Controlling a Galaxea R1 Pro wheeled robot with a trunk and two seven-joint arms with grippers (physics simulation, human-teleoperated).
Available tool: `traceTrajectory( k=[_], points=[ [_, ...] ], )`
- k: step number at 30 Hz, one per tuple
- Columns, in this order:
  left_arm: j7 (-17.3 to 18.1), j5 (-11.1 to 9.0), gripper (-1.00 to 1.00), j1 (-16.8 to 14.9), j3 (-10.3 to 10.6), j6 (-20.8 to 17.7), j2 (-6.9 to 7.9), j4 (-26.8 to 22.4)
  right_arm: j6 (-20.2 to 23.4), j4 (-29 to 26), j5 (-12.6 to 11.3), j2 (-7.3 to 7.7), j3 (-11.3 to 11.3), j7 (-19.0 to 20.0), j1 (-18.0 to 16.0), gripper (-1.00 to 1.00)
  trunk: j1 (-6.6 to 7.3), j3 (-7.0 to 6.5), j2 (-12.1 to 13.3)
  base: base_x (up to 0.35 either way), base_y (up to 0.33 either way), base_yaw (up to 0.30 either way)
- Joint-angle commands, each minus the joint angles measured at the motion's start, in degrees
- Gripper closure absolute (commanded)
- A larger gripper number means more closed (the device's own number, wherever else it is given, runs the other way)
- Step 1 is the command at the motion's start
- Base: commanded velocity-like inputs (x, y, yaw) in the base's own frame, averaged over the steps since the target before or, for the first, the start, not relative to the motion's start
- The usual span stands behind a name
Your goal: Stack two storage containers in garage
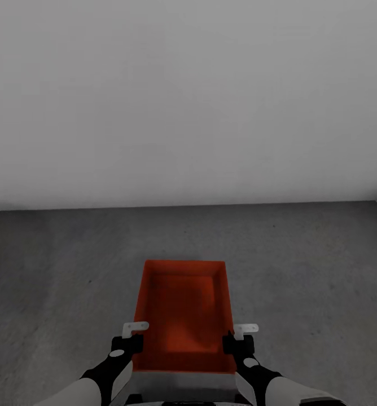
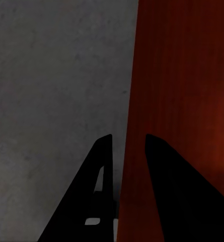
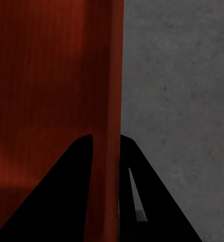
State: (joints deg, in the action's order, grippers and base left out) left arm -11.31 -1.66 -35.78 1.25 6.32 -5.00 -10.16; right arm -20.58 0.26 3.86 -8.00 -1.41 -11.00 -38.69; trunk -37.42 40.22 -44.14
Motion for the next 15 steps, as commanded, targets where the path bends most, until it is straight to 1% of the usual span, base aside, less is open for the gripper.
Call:
traceTrajectory(
  k=[1,15],
  points=[
    [-0.64,-0.27,1.0,0.01,-0.99,0.27,-0.01,0.23,0.01,-0.17,2.12,-0.1,2.9,-0.24,-0.07,1.0,-0.01,0.06,-0.04,0.0,0.0,0.0],
    [-0.64,-0.27,1.0,0.01,-0.99,0.27,-0.01,0.23,0.06,-0.17,2.0,-0.12,2.9,-0.34,-0.07,1.0,-0.01,0.13,-0.04,0.0,0.0,0.0]
  ],
)
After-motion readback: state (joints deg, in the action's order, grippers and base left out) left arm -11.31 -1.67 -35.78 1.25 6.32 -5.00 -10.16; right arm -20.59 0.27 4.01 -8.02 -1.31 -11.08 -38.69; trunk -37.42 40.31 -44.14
